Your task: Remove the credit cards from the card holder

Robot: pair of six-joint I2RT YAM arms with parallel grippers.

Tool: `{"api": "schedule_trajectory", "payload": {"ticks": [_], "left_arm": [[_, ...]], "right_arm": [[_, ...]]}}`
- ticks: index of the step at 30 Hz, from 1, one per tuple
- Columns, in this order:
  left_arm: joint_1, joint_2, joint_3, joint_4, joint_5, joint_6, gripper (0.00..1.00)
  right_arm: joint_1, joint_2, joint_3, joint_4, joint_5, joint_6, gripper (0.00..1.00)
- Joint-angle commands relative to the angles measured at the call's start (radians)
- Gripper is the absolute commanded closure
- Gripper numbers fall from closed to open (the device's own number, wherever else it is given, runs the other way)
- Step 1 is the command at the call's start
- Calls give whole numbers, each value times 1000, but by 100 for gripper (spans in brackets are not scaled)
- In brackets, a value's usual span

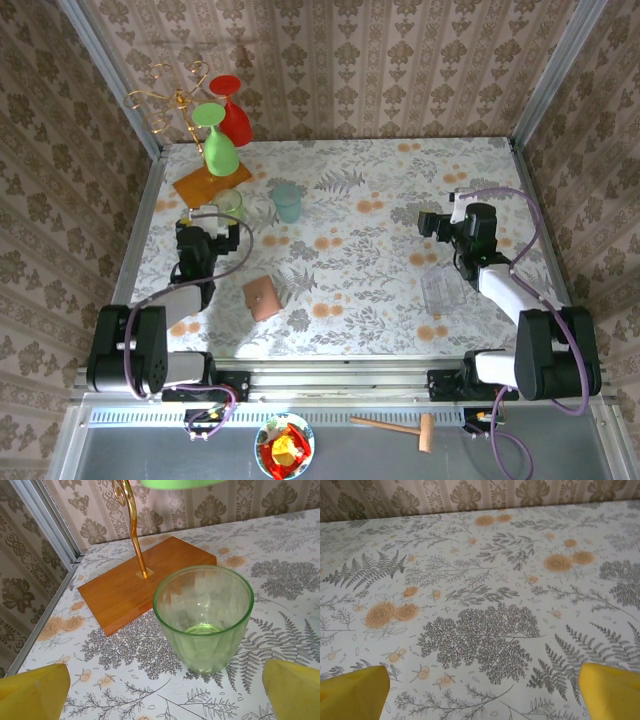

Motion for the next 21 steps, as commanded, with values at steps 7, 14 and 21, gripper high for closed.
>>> {"api": "schedule_trajectory", "payload": {"ticks": [7,14,21], "left_arm": [[-13,-215,223,-585,32,-230,0],[-13,-281,379,-908,162,-311,0],[-13,-257,536,-1167,265,-234,0]], "right_arm": [[5,-150,136,-596,22,257,16],[5,-161,197,-823,-18,334,27],[92,-136,213,-970,-14,329,34]]}}
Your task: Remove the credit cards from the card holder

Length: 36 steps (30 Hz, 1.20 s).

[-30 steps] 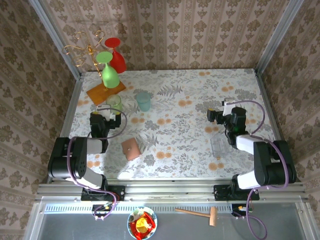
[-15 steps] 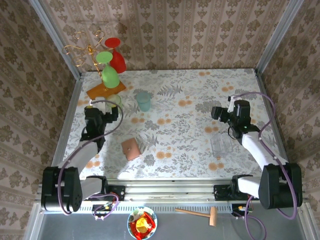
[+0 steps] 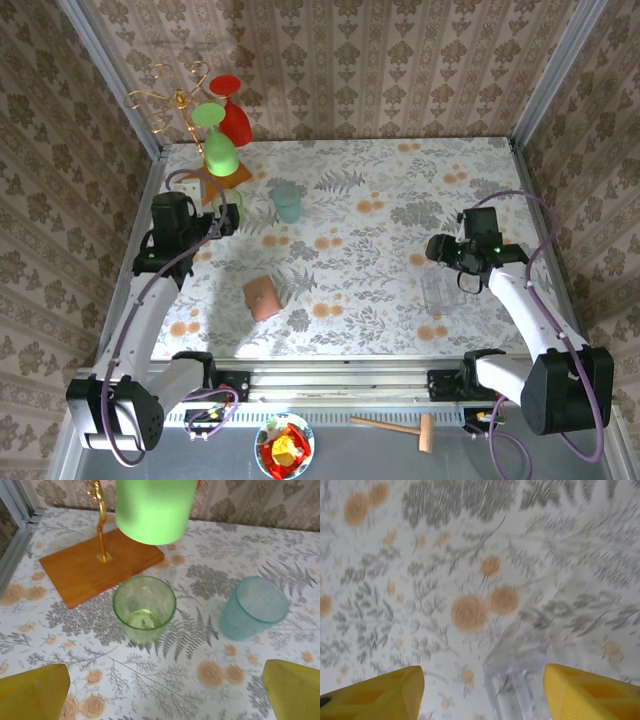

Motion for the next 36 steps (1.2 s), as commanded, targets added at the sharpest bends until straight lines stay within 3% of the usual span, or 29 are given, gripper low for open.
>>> {"api": "schedule_trajectory", "payload": {"ticks": [1,8,24,36], "left_arm": [[-5,5,78,-209,85,38,0],[5,-16,79,-228,111,112,0],[48,-34,6,-186,127,102,0],[67,-37,-5,-171,153,100,0]], "right_arm": [[40,16,33,-135,15,29,33],[64,66,15,-140,70,44,29],[84,198,25,-38,57,26,27],[191,338,129,8,57,15,27]]}}
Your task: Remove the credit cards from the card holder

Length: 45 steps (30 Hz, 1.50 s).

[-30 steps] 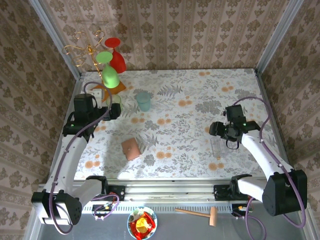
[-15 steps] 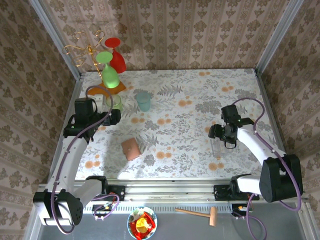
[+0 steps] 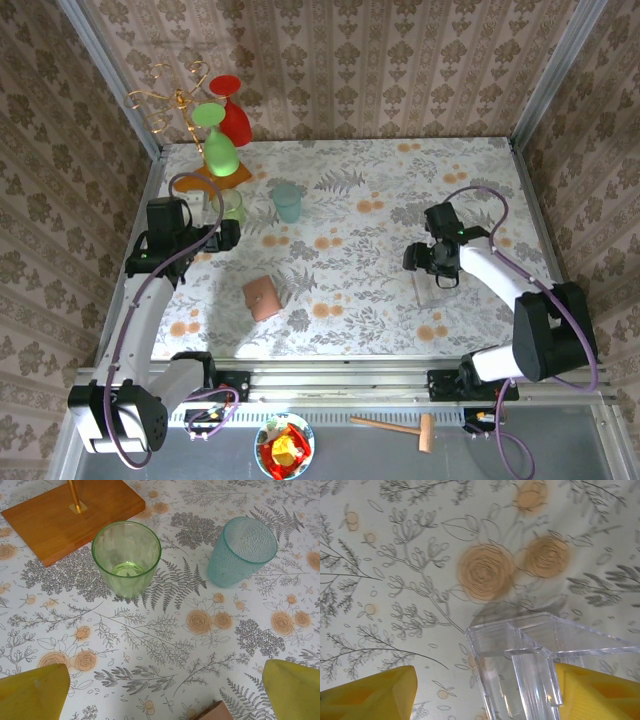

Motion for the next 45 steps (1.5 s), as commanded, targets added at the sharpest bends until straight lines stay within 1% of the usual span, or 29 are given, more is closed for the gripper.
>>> {"api": "schedule_trajectory", "payload": {"ticks": [1,7,13,19,26,30,37,41,45], "left_arm": [[14,-24,-13,14,28,18,0],[27,-20,-19,23,41,15,0],[34,-20,-22,27,58,13,0],[40,-17,-24,26,58,14,0],[44,-16,-24,22,50,14,0],[45,-13,-26,22,50,11,0],[43,-6,-25,20,55,7,0],[44,-9,-24,17,55,4,0],[44,-10,-25,18,55,1,0]], "right_arm": [[36,55,59,24,4,-13,27],[110,173,185,5,0,-92,27],[180,307,336,-26,-41,-159,28],[243,451,473,-64,-111,-215,28],[330,554,606,-120,-126,-296,28],[375,587,661,-156,-131,-356,28],[444,617,738,-240,-104,-470,27],[468,603,754,-258,-74,-466,27],[478,574,755,-264,-45,-418,27]]}}
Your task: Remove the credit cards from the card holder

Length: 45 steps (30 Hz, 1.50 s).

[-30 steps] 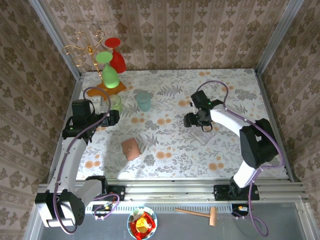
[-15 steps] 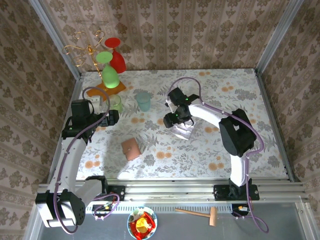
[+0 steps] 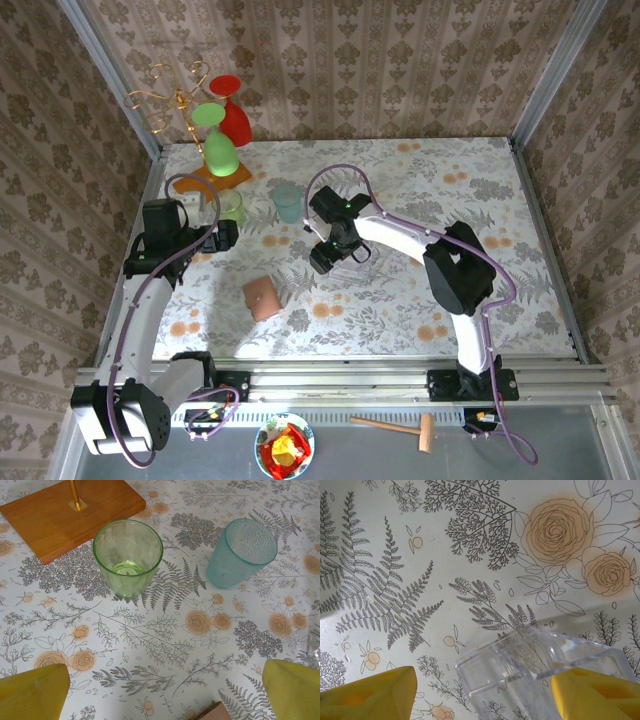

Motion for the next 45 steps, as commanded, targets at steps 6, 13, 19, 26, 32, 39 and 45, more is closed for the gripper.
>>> {"api": "schedule_trajectory", "payload": {"ticks": [6,13,19,26,32,39,45], "left_arm": [[6,-10,-11,2,13,2,0],[7,-15,-13,3,18,1,0],[6,-8,-13,7,29,-1,0],[6,-5,-11,6,32,-2,0],[8,-7,-12,3,30,0,0],[6,-16,-14,2,17,2,0],[6,-14,-15,2,16,3,0]], "right_arm": [[7,-107,-8,-48,82,171,28],[-10,-218,-89,-54,196,397,34],[-94,-358,-262,-8,246,582,57],[-168,-413,-419,97,231,770,64],[-169,-361,-416,136,218,850,66],[-167,-311,-399,156,185,859,70],[-165,-296,-406,177,157,855,71]]}}
